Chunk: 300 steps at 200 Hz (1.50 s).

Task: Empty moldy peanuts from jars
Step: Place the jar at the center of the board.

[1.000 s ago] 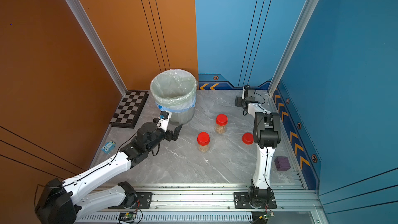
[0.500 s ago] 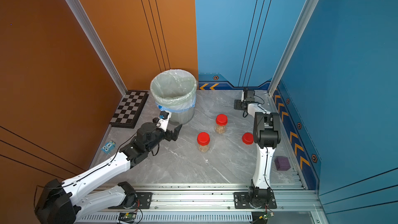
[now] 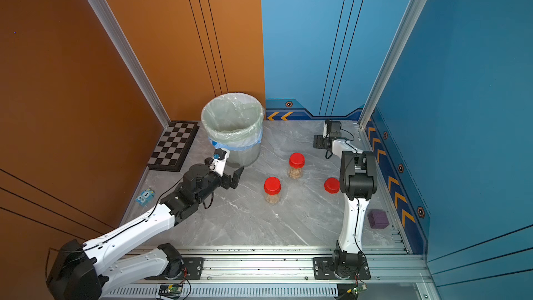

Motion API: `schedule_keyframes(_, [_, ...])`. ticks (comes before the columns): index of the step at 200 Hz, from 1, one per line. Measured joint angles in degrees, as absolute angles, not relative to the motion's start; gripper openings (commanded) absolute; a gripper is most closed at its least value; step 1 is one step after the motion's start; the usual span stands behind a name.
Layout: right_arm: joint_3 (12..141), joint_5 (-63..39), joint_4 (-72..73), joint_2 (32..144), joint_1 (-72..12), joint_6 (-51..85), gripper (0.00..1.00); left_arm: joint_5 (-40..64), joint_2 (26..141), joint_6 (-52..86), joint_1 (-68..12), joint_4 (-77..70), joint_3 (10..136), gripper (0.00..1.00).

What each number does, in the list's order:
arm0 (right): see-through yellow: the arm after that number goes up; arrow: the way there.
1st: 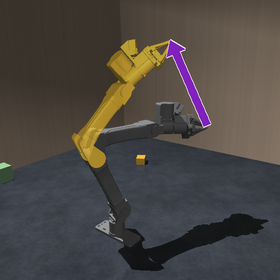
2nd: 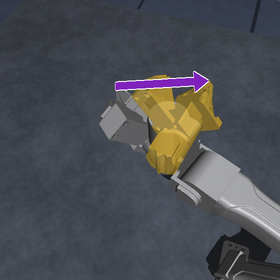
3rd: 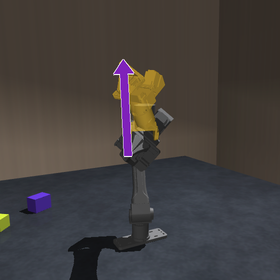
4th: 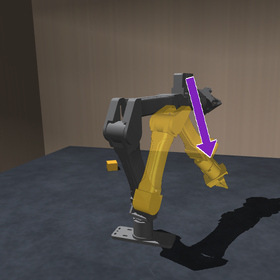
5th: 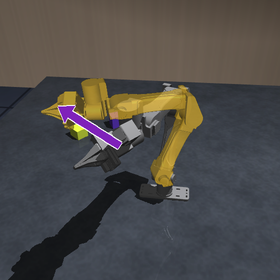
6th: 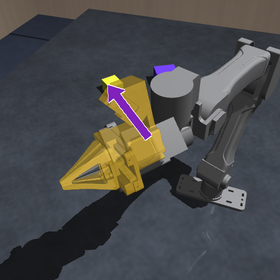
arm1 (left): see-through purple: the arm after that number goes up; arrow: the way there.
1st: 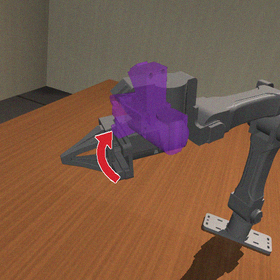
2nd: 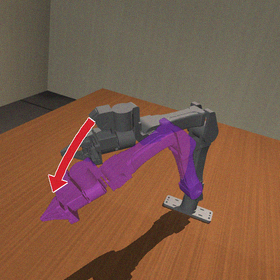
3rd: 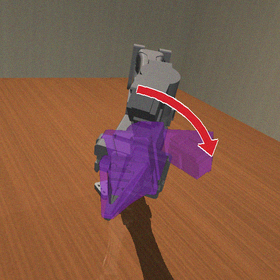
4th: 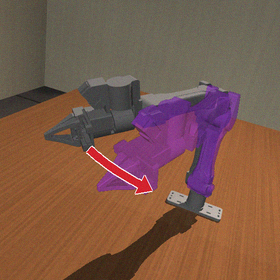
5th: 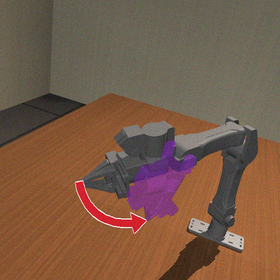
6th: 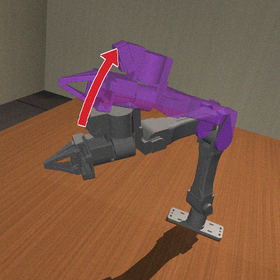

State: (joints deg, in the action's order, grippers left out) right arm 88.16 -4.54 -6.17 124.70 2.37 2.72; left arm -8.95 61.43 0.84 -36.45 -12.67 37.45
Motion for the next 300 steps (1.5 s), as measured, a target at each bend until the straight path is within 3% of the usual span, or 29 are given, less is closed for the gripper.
schedule_keyframes(231, [87.59,-6.07,-6.22,122.5,2.37,2.31,0.97,-8.73,61.78,0.84,-36.45,-12.69,37.45,0.98])
schedule_keyframes(300, [83.46,-6.02,-7.33,111.81,2.35,1.65,0.97,-8.71,61.95,0.23,-36.45,-12.69,37.45,0.98])
